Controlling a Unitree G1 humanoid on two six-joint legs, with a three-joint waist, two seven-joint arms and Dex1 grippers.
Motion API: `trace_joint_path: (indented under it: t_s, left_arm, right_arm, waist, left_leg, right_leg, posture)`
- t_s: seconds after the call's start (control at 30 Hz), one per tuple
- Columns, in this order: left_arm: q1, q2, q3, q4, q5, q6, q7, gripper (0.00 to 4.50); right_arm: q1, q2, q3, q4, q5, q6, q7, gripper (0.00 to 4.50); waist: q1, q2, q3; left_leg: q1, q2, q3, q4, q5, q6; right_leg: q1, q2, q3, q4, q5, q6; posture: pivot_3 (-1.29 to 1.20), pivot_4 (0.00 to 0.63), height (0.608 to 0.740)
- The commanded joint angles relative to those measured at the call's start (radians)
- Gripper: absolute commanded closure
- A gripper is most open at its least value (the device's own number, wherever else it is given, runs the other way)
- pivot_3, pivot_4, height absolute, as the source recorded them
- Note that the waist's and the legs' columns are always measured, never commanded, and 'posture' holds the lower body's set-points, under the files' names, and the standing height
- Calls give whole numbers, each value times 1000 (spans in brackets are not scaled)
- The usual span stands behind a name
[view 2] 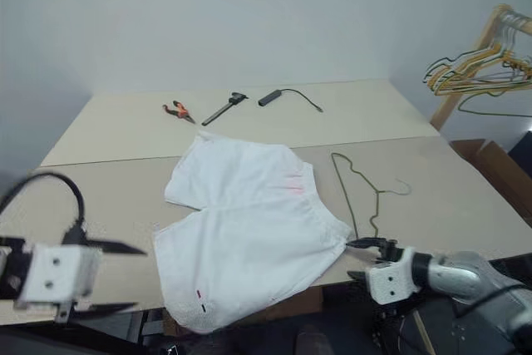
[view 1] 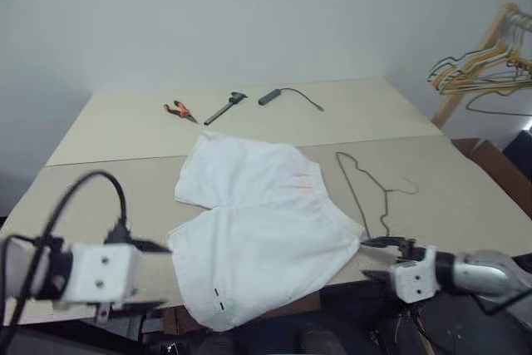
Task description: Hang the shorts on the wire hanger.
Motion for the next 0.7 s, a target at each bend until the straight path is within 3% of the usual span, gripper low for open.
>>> trace_joint_path:
  t_s: [0.03,0.2,0.4,0.53,0.63,0.7]
  left_arm:
    - [-139,0,-48,82,-82,-2,42,167]
    - [-379,-78,-188,120,-191,83,177,167]
    - [-540,-177,-319,115,-280,169,274,167]
    - [-574,-201,-365,120,-277,169,298,167]
    - [-576,-216,-381,134,-257,145,305,133]
    - [-577,-221,-383,139,-251,137,311,133]
  right_arm:
    - [51,-24,-186,-134,276,233,53,1279]
    - [-14,49,-276,-189,327,673,-48,1279]
    - [-276,182,-164,-203,308,1333,-144,1279]
    - [-401,270,-108,-143,277,1513,-136,1279]
    - [-467,295,-29,-92,213,1581,-126,1881]
    - [-492,313,-27,-70,190,1600,-134,2565]
  waist:
    - [-1,0,0]
    - [-5,-3,-2]
    - [-16,-3,-3]
    - [-27,-2,-3]
    - [-30,-2,-4]
    - [-29,-3,-4]
  left_leg:
    - [0,0,0,0,0,0]
    - [-1,2,3,1,-1,-2]
    - [-6,4,3,1,-2,-3]
    - [-7,3,2,1,-2,-3]
    - [-7,1,3,1,-2,-3]
    - [-7,0,2,1,-2,-3]
  right_leg:
    - [0,0,0,0,0,0]
    - [-1,1,0,-1,1,0]
    - [-4,5,0,-1,6,-8]
    - [-4,6,0,-1,6,-8]
    - [-4,5,0,-2,7,-7]
    - [-4,5,0,-2,7,-7]
  posture:
    - [-66,30,740]
    - [-94,16,740]
    - [-101,0,740]
    - [-97,0,740]
    - [-90,0,740]
    - [-84,0,740]
